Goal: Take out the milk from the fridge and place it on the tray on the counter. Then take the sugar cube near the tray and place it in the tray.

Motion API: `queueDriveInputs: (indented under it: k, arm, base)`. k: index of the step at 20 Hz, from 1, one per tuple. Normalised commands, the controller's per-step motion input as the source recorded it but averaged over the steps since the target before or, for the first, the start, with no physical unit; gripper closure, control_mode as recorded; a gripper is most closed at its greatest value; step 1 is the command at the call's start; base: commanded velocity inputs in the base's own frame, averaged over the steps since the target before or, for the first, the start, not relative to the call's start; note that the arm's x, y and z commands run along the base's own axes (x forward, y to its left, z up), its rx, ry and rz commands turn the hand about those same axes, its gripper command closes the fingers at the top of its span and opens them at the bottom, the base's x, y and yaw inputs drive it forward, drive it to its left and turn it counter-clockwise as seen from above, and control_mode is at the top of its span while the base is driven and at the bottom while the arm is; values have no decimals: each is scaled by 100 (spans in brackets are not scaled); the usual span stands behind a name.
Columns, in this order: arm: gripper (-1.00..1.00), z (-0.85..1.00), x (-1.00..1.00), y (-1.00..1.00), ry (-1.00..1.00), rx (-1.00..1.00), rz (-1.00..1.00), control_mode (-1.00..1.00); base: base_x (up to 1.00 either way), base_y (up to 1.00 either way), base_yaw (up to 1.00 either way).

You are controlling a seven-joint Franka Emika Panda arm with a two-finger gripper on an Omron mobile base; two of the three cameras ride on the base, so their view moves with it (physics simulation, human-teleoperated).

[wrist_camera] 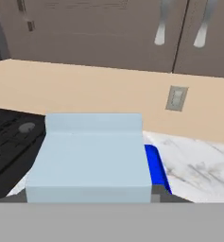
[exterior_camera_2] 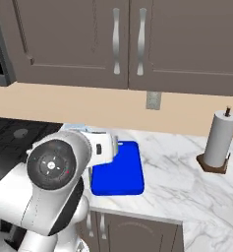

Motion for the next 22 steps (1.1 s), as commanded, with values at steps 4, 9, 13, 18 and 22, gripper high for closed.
queueDriveInputs:
  k: [4, 9, 13, 18, 22]
  arm:
    - [100, -39, 43, -24, 0, 21, 25, -100]
    - [100, -32, 57, -4, 2, 8, 20, -100]
    - [100, -29, 75, 0, 12, 2, 19, -100]
    - [100, -35, 60, 0, 1, 0, 15, -100]
    - [100, -45, 24, -9, -11, 0, 12, -100]
  base:
    - [0, 0, 0]
    - [0, 0, 0]
    - [0, 0, 0]
    - [0, 0, 0]
    - [0, 0, 0]
